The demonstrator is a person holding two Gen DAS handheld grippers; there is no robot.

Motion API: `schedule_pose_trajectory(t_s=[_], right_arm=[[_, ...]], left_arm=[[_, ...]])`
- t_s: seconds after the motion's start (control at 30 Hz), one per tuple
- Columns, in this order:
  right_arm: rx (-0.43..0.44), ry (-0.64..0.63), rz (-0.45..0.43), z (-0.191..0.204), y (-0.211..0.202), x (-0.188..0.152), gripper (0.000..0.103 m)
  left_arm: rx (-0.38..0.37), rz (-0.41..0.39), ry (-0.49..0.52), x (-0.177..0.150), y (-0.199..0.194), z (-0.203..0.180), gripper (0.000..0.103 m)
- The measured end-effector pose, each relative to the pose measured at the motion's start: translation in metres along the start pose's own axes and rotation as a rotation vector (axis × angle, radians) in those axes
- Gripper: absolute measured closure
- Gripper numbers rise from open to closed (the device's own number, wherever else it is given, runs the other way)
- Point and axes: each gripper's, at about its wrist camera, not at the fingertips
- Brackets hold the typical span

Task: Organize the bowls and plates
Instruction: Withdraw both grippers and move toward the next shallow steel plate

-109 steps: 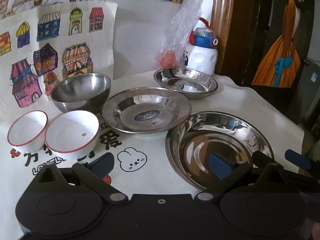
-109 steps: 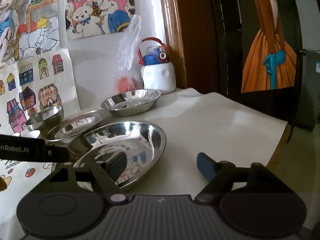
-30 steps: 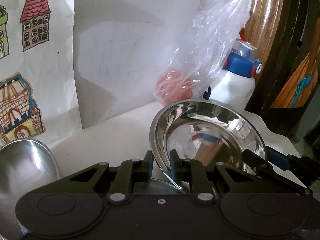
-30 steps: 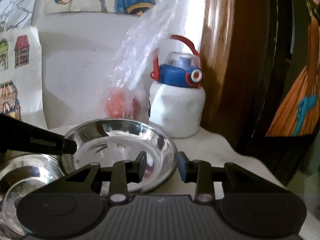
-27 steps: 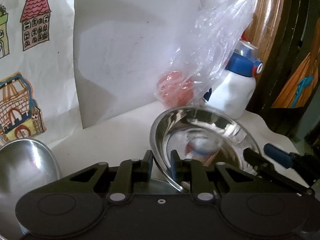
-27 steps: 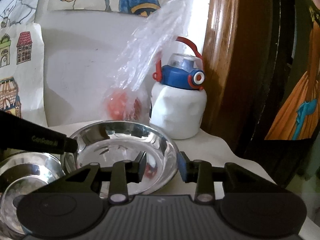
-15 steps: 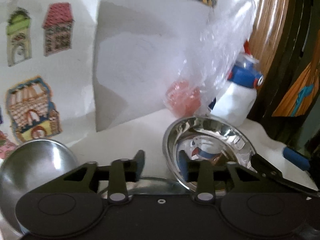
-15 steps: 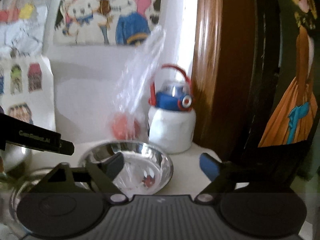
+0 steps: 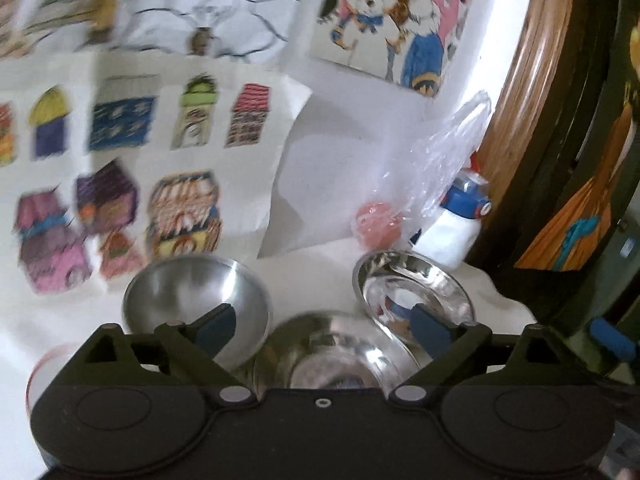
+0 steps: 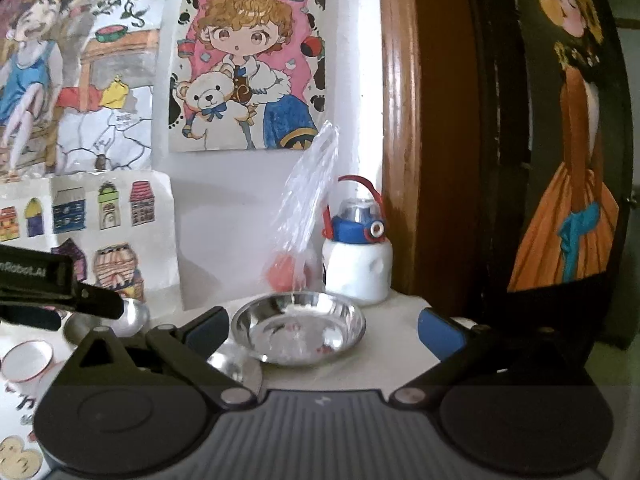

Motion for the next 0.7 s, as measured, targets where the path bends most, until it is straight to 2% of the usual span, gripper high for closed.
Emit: schedule_pose_trajectory(t_s=[0.23, 0.43, 0.7], right_arm=[[-0.016, 0.012, 0.039, -0.018, -0.035, -0.026, 0.000], [-0.004, 0.033, 0.090, -0.029, -0.036, -0.041, 0.000], [0.044, 0.055, 0.134, -0.022, -0.002, -0.047, 0.000]], left_arm=[[-0.027, 0.005, -0.027, -0.047, -0.042, -0.017, 0.002], [0.042, 0.011, -0.087, -0.087, -0.054, -0.030, 0.002], [0.142, -0.049, -0.268, -0.113, -0.049, -0.021, 0.002]])
Point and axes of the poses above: each gripper's, at about its wrist camera, not at the fingertips, and y roughly the way its jaws point, z to its left, x to its top, and after that the axes turned 13 degrees about -x, right-handed
